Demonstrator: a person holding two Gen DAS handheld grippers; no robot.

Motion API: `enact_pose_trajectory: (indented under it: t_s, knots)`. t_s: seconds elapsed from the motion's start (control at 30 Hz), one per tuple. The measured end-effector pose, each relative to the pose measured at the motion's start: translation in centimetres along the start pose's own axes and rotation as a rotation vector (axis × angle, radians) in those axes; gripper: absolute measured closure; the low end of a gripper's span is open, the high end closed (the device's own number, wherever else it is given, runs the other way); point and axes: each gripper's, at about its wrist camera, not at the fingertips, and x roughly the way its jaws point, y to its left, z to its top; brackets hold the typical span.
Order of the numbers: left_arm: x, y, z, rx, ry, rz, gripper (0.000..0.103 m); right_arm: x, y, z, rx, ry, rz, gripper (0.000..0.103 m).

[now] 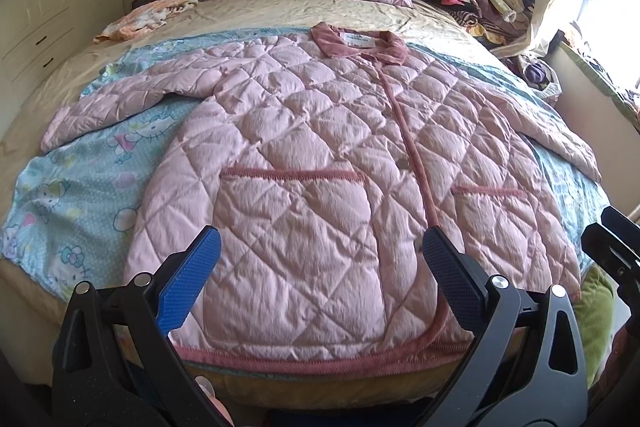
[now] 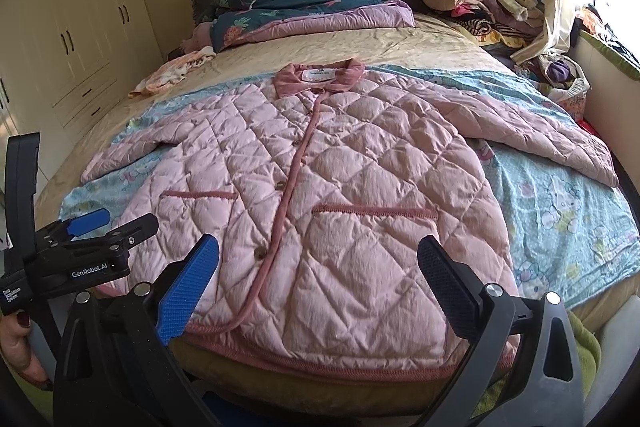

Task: Fold large clothes
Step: 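Move both tools toward the jacket, right tool reaching its sleeve cuff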

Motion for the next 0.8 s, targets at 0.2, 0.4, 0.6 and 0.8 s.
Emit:
enact_pose_trajectory:
  t_s: [0.2, 0.4, 0.6, 0.8]
  knots:
    - [0.5, 0.5, 2.1, -0.027, -0.007, -0.005, 0.008, 0.9, -0.5, 2.3, 0.007, -0.011, 0.007, 0.004]
    - [1.1, 0.5, 4.4, -0.047, -0.008, 0.001, 0.008, 1.7, -1.1, 4.9, 0.023, -0.028, 0.010, 0.004]
    - [1.6, 0.5, 6.7, -0.054, -0.015, 0.002, 0.008, 2.5, -1.8, 7.4, 0.036, -0.037, 0.011, 0.004]
    - [2.3, 0.0, 8.9, -0.049, -0.022, 0.004, 0.008, 3.2, -2.6, 10.0, 0.058, -0.060, 0.014, 0.004]
